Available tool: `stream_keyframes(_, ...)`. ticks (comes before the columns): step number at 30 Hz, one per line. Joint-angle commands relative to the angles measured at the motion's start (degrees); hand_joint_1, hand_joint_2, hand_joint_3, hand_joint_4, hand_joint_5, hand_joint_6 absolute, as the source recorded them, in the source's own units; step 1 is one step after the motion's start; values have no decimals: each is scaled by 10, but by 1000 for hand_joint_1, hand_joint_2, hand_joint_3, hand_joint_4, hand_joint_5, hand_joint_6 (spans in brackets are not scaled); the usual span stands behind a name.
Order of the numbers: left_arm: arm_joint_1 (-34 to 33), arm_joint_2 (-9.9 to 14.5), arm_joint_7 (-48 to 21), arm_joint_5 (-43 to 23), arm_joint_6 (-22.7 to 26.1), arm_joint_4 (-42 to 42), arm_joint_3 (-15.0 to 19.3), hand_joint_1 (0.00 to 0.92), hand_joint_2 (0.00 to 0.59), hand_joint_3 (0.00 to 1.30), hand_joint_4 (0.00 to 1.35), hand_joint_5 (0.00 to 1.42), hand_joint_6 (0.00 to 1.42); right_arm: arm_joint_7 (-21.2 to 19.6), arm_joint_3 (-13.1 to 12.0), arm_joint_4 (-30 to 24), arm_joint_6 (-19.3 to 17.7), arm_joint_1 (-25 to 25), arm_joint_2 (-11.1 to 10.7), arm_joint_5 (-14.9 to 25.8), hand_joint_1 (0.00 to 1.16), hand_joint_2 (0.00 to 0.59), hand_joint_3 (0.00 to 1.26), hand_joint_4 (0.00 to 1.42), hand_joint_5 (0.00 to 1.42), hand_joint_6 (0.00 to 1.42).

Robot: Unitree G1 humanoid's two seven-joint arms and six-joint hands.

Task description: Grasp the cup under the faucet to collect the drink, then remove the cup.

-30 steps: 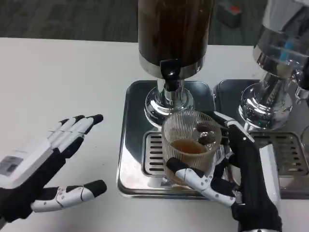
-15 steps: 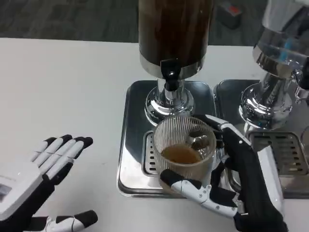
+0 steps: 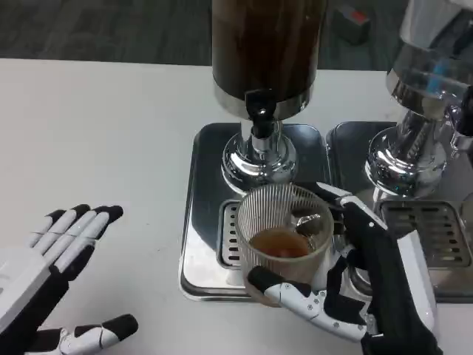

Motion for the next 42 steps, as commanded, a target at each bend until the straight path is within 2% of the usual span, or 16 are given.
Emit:
stream_keyframes(1,10,-12,6,-4,12,-9,-4,0,166,0,0,0,0,-8,8,-23,-25,2,7,3,959,244,418,611,829,1224)
stream_keyframes(16,6,-13,-10,-16,19,-26,-11,0,166,0,0,0,0,-18,12,-34,-21,20,13,-6,956,245,419,611,839,1224)
stream_keyframes(42,18,-21,-14,-16,45,-57,-27,0,166,0,0,0,0,1,0,-41,-17,21,2,16,954,249,419,611,839,1224)
